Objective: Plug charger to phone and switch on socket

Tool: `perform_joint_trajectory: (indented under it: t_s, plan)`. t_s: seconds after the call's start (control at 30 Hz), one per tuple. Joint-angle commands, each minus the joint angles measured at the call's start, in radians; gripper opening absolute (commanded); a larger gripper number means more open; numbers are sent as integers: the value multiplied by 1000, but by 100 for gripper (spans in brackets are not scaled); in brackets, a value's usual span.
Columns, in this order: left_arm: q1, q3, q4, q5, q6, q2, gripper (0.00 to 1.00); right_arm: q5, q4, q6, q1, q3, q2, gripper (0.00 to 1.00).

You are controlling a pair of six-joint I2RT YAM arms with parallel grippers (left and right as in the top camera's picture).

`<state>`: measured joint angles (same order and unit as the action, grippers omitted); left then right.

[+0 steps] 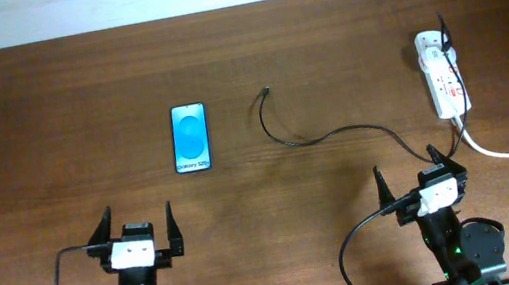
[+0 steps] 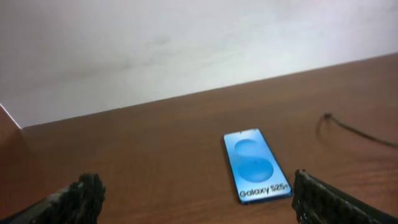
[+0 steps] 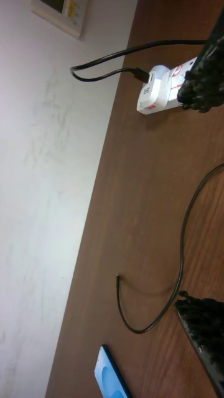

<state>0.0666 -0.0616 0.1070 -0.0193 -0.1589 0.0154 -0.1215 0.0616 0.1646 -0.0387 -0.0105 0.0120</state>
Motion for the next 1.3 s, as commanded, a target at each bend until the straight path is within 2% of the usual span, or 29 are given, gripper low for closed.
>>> perform_joint_trajectory:
  t_s: [0.0, 0.2, 0.37, 0.43, 0.57, 0.63, 0.73, 0.87, 0.97, 1.13, 1.27]
  plan:
    - [5, -89, 4, 2, 61, 35, 99, -5, 4, 0, 7, 5, -9, 98]
    - [5, -294, 17, 85, 61, 284, 99, -5, 4, 0, 7, 5, -9, 99]
    - [5, -604, 126, 212, 61, 630, 99, -5, 4, 0, 7, 5, -9, 98]
    - [5, -787, 224, 241, 79, 807, 99, -5, 4, 0, 7, 5, -9, 98]
    - [5, -1052, 388, 272, 134, 1042, 99, -5, 4, 0, 7, 5, -9, 98]
    - [6, -1273, 539, 297, 133, 1231, 99, -5, 4, 0, 7, 5, -9, 98]
    - [6, -1487, 690, 297, 133, 1409, 99, -5, 4, 0, 7, 5, -9, 98]
    - [27, -1807, 989, 291, 132, 1680, 99, -5, 4, 0, 7, 5, -9, 98]
    - [39, -1854, 1086, 285, 129, 1793, 99, -5, 4, 0, 7, 5, -9, 98]
    - [43, -1854, 1159, 290, 129, 1903, 99, -5, 4, 0, 7, 5, -9, 98]
    - [43, -1854, 1136, 278, 130, 1957, 99, -5, 4, 0, 7, 5, -9, 98]
